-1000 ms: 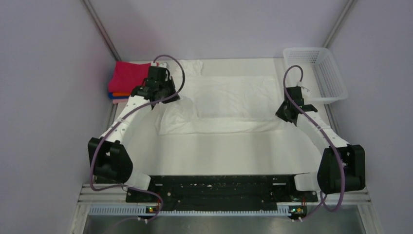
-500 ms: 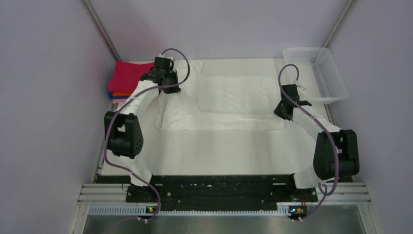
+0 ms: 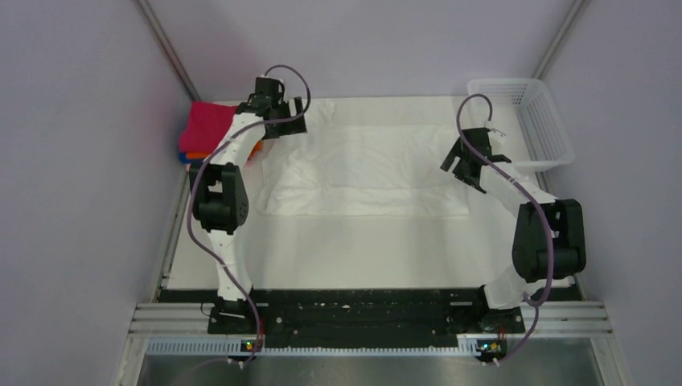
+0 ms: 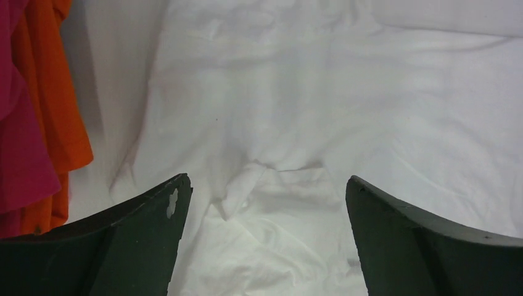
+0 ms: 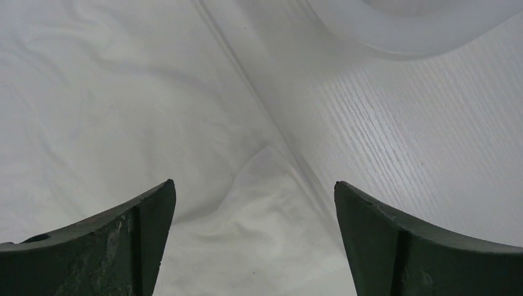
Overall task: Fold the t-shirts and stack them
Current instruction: Fold the flattened tshirt in 1/3 of the way
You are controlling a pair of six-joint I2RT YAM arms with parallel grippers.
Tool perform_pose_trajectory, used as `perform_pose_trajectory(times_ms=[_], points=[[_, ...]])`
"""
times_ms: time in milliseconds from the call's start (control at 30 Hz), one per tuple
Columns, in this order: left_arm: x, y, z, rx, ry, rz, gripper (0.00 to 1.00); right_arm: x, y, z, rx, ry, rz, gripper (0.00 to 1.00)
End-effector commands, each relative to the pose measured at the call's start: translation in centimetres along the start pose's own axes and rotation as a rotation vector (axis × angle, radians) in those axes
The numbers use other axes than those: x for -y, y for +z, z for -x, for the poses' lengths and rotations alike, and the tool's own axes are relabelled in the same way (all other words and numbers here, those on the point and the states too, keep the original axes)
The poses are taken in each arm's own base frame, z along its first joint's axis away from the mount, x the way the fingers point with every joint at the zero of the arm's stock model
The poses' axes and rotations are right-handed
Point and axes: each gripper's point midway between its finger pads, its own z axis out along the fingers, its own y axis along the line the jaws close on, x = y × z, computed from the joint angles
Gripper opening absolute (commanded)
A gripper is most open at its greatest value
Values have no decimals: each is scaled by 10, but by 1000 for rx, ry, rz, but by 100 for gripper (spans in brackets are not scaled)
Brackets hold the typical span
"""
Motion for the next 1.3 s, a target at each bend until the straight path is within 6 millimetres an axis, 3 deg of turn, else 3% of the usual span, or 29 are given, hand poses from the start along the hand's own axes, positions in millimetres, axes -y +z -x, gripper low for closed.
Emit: perform_pose_trajectory(times_ms=[0,100,167,233,400,500,667,800,967,1200,1267], points=[[24,-48,25,61,-49,-107,99,-13,-27,23,67,-3,89,99],[42,-64,-3,20,-112,-217,99,-36,-40,2,41,-79,215,99],[50,-68,-36,-23,-147,-283,99,-55,-47,-19,14,-134,308,99],[56,-70,-53,-41,-157,-333,99,-70,-50,-34,-8,-176,391,99],[43,-47,-88,-156,-206,-276,99,-93,-41,-56,-60,-188,507,99],[34,-34,-114,-235,-247,-231,99,-97,-32,-64,-83,-189,506,99],[16,-27,-159,-301,-290,-160,99,-80,-11,-94,-159,-187,423,99],[6,-34,-193,-336,-310,-128,99,-61,-10,-121,-209,-186,369,99],[-15,-54,-232,-361,-328,-38,99,-33,-29,-158,-267,-204,323,99],[-34,-102,-298,-390,-405,33,99,-1,-73,-191,-321,-198,331,99],[-37,-117,-307,-373,-431,44,99,7,-85,-203,-348,-203,344,99]])
